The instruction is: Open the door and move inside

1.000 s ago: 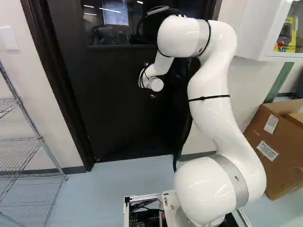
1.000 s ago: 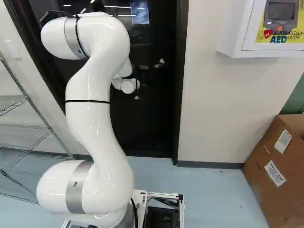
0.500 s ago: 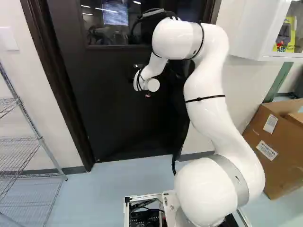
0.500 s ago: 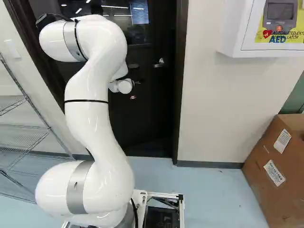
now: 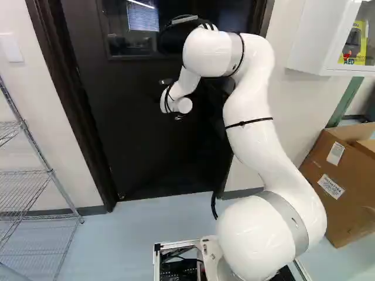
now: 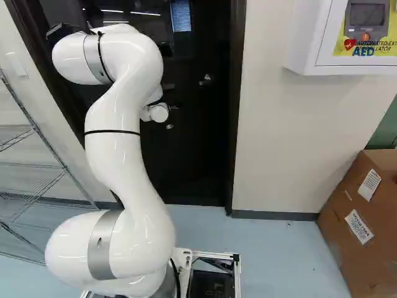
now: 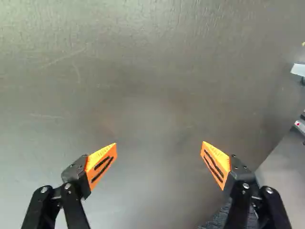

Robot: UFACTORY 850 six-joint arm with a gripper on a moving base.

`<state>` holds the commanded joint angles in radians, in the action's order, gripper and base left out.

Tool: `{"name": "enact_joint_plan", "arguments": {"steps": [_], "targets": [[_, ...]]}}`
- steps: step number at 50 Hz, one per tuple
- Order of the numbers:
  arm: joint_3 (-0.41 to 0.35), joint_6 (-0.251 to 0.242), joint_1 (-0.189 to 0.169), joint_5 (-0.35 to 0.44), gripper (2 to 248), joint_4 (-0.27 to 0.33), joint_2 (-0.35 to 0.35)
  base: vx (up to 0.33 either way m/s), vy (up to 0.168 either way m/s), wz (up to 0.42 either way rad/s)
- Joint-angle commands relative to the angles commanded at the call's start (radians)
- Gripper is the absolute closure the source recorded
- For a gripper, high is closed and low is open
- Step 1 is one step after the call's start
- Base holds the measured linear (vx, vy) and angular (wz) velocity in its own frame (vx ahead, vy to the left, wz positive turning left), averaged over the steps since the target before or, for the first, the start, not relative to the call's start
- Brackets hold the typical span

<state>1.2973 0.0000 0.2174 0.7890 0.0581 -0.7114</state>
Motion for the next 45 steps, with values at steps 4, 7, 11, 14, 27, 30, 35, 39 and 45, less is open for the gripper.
{"name": "enact_joint_plan", "arguments": {"steps": [4, 7, 11, 14, 27, 30, 35, 39, 45], "targets": [[0.022, 0.0, 0.006, 0.0, 3, 0.0, -0.016, 0.0, 0.0, 0.0], [0.041, 0.0, 0.011, 0.0, 3, 0.0, -0.029, 0.0, 0.0, 0.0], [0.057, 0.0, 0.015, 0.0, 3, 0.0, -0.041, 0.0, 0.0, 0.0], [0.06, 0.0, 0.016, 0.0, 3, 0.0, -0.043, 0.0, 0.0, 0.0], [-0.004, 0.0, 0.013, 0.0, 3, 0.0, 0.003, 0.0, 0.0, 0.0], [-0.026, 0.0, 0.011, 0.0, 3, 0.0, 0.019, 0.0, 0.0, 0.0], [-0.058, 0.0, 0.008, 0.0, 3, 0.0, 0.042, 0.0, 0.0, 0.0], [-0.085, 0.0, 0.005, 0.0, 3, 0.0, 0.062, 0.0, 0.0, 0.0], [-0.123, 0.0, -0.001, 0.0, 3, 0.0, 0.09, 0.0, 0.0, 0.0]]}}
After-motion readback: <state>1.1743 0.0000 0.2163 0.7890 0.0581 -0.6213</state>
